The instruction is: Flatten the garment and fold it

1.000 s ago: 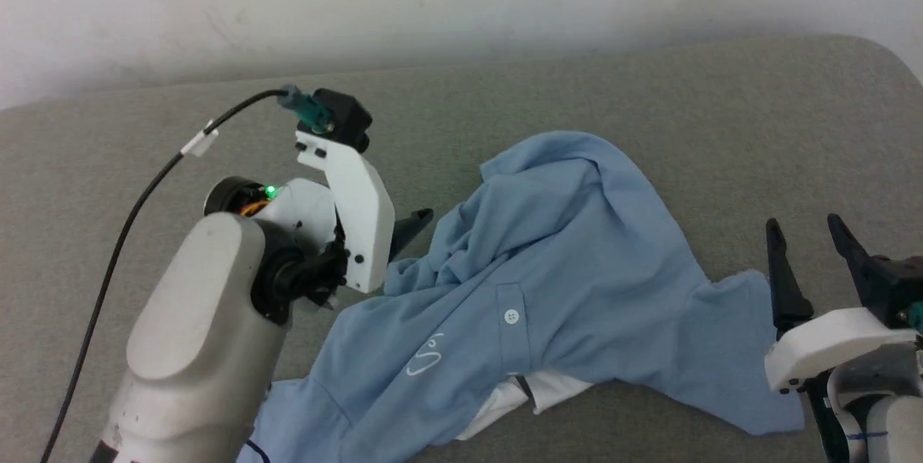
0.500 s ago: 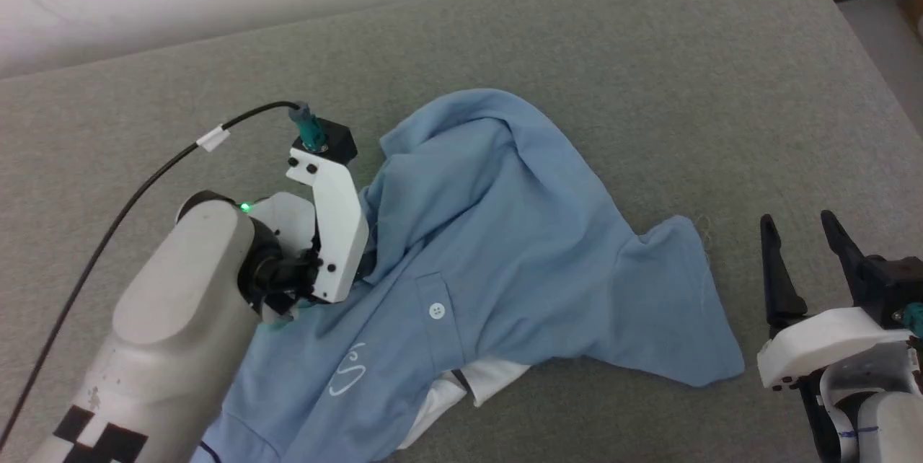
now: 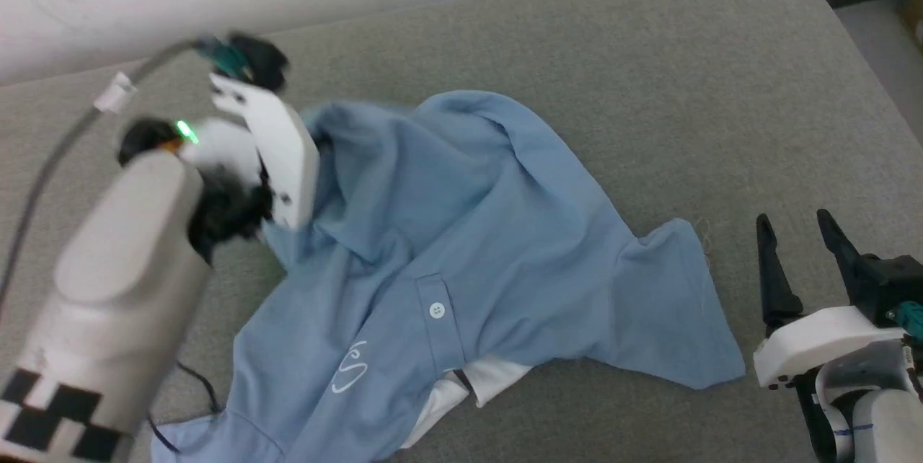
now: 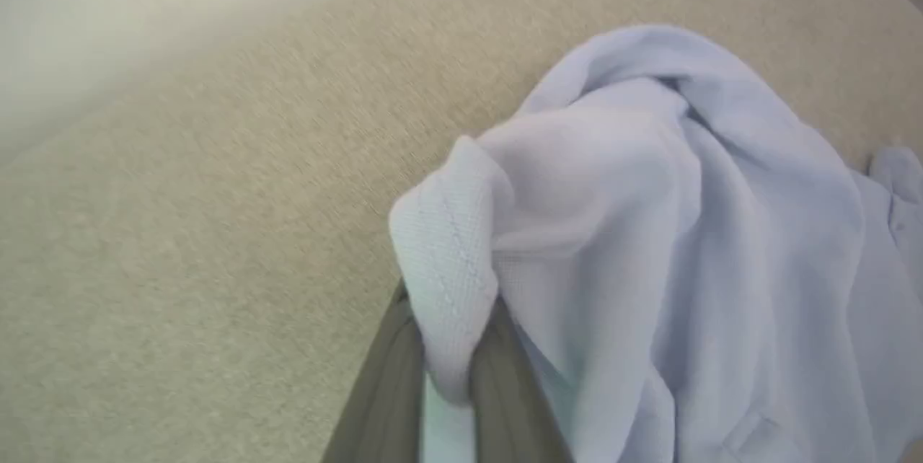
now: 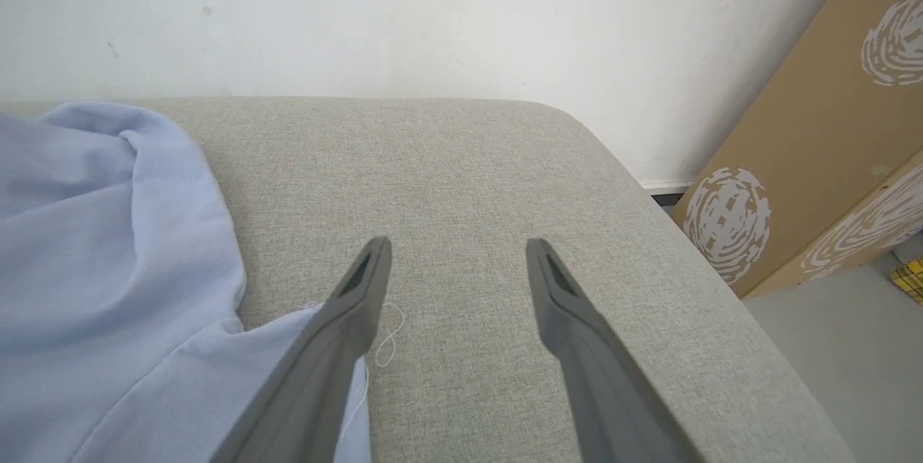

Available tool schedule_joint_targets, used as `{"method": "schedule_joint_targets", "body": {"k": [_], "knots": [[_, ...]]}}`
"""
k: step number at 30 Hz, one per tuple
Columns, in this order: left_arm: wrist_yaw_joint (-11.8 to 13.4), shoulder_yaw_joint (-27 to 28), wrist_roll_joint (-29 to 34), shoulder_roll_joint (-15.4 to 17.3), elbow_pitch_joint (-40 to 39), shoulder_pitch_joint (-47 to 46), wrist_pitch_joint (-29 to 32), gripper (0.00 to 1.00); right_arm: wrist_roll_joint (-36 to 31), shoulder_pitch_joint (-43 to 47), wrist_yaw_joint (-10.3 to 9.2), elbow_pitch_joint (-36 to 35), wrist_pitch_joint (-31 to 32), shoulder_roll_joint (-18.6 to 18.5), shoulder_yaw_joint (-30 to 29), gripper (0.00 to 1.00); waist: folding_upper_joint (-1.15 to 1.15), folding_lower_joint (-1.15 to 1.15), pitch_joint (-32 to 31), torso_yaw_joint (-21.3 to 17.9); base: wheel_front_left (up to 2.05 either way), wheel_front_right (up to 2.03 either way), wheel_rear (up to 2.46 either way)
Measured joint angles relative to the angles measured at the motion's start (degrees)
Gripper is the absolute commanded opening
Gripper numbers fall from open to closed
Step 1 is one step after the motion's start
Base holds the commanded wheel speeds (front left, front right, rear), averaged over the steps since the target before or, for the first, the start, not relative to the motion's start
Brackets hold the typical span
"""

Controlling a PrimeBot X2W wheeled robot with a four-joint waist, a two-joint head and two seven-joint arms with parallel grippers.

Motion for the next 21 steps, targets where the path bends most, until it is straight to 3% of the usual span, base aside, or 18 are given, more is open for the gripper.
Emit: {"method": "schedule_joint_targets", "body": {"k": [10, 16, 17, 18, 21], "knots": [[4.2, 3.3, 9.0, 1.2, 2.9, -14.2, -17.8, 0.0, 1.0, -2.1, 0.0, -0.6, -0.6, 0.0, 3.9, 1.0, 0.0, 0.0, 1.3, 0.3, 0.0, 0.0, 0.0], [6.2, 2.9, 14.1, 1.0, 9.6, -21.7, -26.4, 0.0, 2.7, -3.8, 0.0, 0.6, -2.2, 0.0, 5.9, 1.0, 0.0, 0.01, 4.6, -1.6, 0.0, 0.0, 0.0], [6.2, 2.6, 14.6, 0.9, 11.2, -22.3, -27.0, 0.33, 2.8, -4.0, 0.0, 0.9, -2.5, 0.0, 6.2, 1.0, 0.0, 0.01, 5.1, -2.0, 0.0, 0.0, 0.0], [6.3, 2.3, 14.9, 0.7, 13.0, -22.6, -27.2, 1.0, 2.9, -4.3, 0.0, 1.1, -2.7, 0.0, 6.6, 1.0, 0.0, 0.01, 5.6, -2.3, 0.0, 0.0, 0.0], [5.9, 1.2, 15.1, 0.1, 18.2, -22.7, -27.1, 1.0, 3.3, -4.5, 0.0, 1.8, -3.3, 0.1, 8.0, 1.0, 0.0, 0.02, 6.9, -3.3, 0.0, 0.0, 0.0]]}}
